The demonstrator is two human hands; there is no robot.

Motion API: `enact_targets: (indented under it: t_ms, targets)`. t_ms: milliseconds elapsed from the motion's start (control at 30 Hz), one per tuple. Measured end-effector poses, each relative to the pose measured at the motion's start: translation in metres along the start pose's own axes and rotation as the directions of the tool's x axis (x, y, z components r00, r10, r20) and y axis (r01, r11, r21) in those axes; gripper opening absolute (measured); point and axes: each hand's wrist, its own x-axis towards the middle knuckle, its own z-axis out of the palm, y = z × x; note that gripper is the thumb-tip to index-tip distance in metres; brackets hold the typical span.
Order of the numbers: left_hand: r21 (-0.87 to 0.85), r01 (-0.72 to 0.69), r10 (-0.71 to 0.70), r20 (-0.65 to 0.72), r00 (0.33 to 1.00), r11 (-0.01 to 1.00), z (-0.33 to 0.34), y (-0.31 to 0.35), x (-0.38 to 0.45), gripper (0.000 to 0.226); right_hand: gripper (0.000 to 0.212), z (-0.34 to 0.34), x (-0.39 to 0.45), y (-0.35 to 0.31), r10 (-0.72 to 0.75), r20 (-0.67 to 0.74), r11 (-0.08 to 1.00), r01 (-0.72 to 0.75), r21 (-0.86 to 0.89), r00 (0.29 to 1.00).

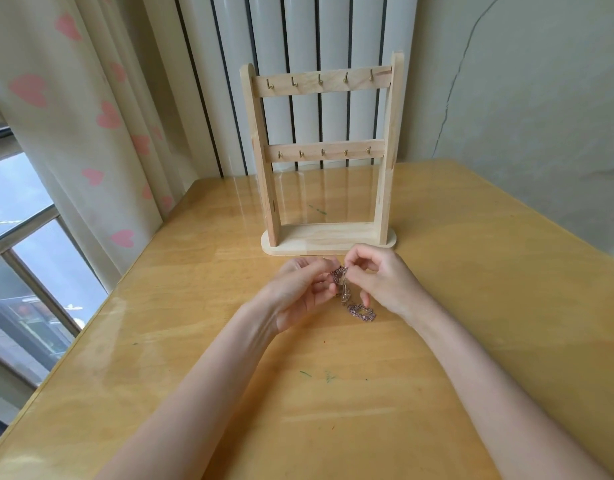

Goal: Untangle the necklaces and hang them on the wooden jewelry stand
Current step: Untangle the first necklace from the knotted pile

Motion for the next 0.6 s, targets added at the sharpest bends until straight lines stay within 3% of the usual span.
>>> enact_targets:
  t_ms: [133,200,300,433,600]
  targets:
    - [0.132,-0.007,-0.002,0.068,0.998,0.991,0.0023,-0.0027,0.0002,0.012,0.028,-0.0005,0.0001,0.0007,0.037,-0.034,0.995,-0.034,0.094,0.999]
    - [0.212,-0.037,0.013,0.112,0.994,0.977,0.0033,-0.0027,-0.0017,0.009,0.027,0.0005,0.0004,-0.0002,0.084,-0.054,0.974,-0.07,0.215,0.995]
    - [0.42,-0.129,0.113,0.063,0.992,0.898,0.0009,-0.0068,-0.0032,0.01,0.027,-0.0044,0.0012,-0.0006,0.145,-0.083,0.905,-0.098,0.415,0.986]
    - [0.378,-0.221,0.242,-0.007,0.97,0.899,-0.0031,-0.0034,-0.0035,0.009,0.016,-0.0082,-0.0006,-0.0003,0.151,-0.053,0.907,-0.117,0.405,0.987]
    - [0.375,-0.25,0.267,0.005,0.964,0.893,-0.0003,0.0,-0.0052,0.006,0.011,-0.0057,-0.0005,0.0002,0.152,-0.015,0.914,-0.135,0.384,0.988]
